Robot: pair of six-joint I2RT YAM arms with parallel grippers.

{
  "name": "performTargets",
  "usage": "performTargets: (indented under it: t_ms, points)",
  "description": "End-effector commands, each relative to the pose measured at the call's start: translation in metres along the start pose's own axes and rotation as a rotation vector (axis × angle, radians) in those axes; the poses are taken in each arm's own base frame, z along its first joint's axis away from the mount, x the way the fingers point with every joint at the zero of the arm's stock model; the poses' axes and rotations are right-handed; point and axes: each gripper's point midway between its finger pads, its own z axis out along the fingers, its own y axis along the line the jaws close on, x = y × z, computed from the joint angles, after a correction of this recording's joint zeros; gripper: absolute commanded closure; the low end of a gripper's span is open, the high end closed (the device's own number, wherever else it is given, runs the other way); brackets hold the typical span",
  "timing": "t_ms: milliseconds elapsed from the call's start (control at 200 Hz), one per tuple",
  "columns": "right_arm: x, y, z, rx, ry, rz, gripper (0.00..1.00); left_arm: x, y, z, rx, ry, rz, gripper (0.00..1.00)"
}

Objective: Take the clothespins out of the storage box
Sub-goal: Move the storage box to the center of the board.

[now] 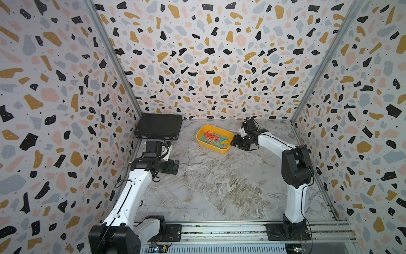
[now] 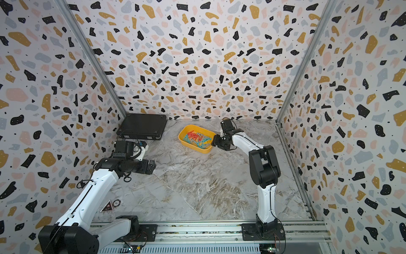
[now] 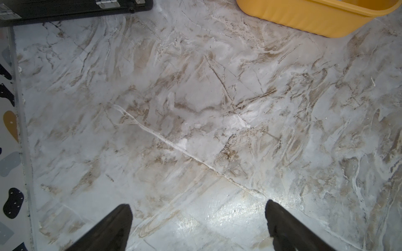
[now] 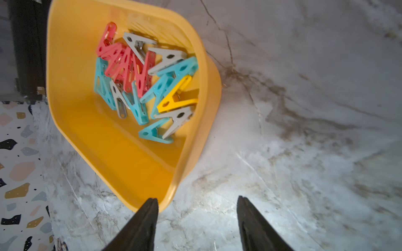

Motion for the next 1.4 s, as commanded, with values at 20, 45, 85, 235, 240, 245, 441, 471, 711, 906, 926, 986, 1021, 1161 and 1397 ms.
performTargets:
  t_ms: [20, 45, 85, 235, 240, 245, 441, 471, 711, 906, 926, 986, 1021, 1161, 1397]
  points:
    - [-0.010, 0.010, 0.004, -0.015, -0.002, 0.014, 0.38, -0.001, -0.007, 0.000, 0.048, -0.011, 0.002, 0.00]
    - [-0.010, 0.008, 0.007, -0.007, 0.000, 0.018, 0.39, -0.001, -0.008, 0.000, 0.051, -0.012, 0.002, 0.00]
    - [-0.012, 0.007, 0.009, 0.003, 0.003, 0.018, 0.39, -0.002, -0.008, -0.001, 0.053, -0.015, 0.004, 0.00]
    - [-0.017, 0.000, 0.020, 0.039, 0.008, 0.019, 0.45, -0.001, -0.009, 0.000, 0.058, -0.013, 0.005, 0.00]
    - [-0.017, 0.000, 0.020, 0.040, 0.008, 0.018, 0.45, -0.001, -0.009, 0.000, 0.058, -0.013, 0.005, 0.00]
    - [-0.017, -0.001, 0.020, 0.041, 0.009, 0.020, 0.46, -0.001, -0.009, 0.000, 0.058, -0.012, 0.005, 0.00]
    - [-0.017, -0.006, 0.028, 0.064, 0.020, 0.010, 0.59, -0.001, -0.009, 0.000, 0.057, -0.014, 0.007, 0.00]
    - [-0.017, -0.006, 0.027, 0.065, 0.022, 0.010, 0.62, -0.001, -0.009, 0.000, 0.057, -0.013, 0.007, 0.00]
    - [-0.013, -0.007, 0.015, 0.083, 0.017, -0.018, 0.80, 0.000, -0.009, 0.001, 0.060, -0.011, 0.007, 0.00]
    - [-0.003, -0.011, -0.001, 0.110, 0.023, -0.063, 0.93, 0.001, -0.009, 0.003, 0.061, -0.001, 0.008, 0.00]
    - [-0.001, -0.012, -0.004, 0.113, 0.023, -0.067, 0.95, 0.001, -0.009, 0.003, 0.061, -0.002, 0.008, 0.00]
    - [0.005, -0.012, -0.014, 0.112, 0.024, -0.088, 0.97, 0.002, -0.009, 0.004, 0.062, 0.003, 0.009, 0.00]
    - [0.009, -0.012, -0.020, 0.113, 0.026, -0.101, 0.97, 0.002, -0.009, 0.004, 0.062, 0.003, 0.008, 0.00]
    - [0.037, -0.016, -0.044, 0.134, 0.063, -0.171, 0.97, 0.003, -0.011, 0.006, 0.074, 0.011, 0.013, 0.00]
    - [0.108, -0.019, -0.065, 0.091, 0.159, -0.243, 0.97, 0.006, -0.021, 0.006, 0.136, 0.020, 0.030, 0.00]
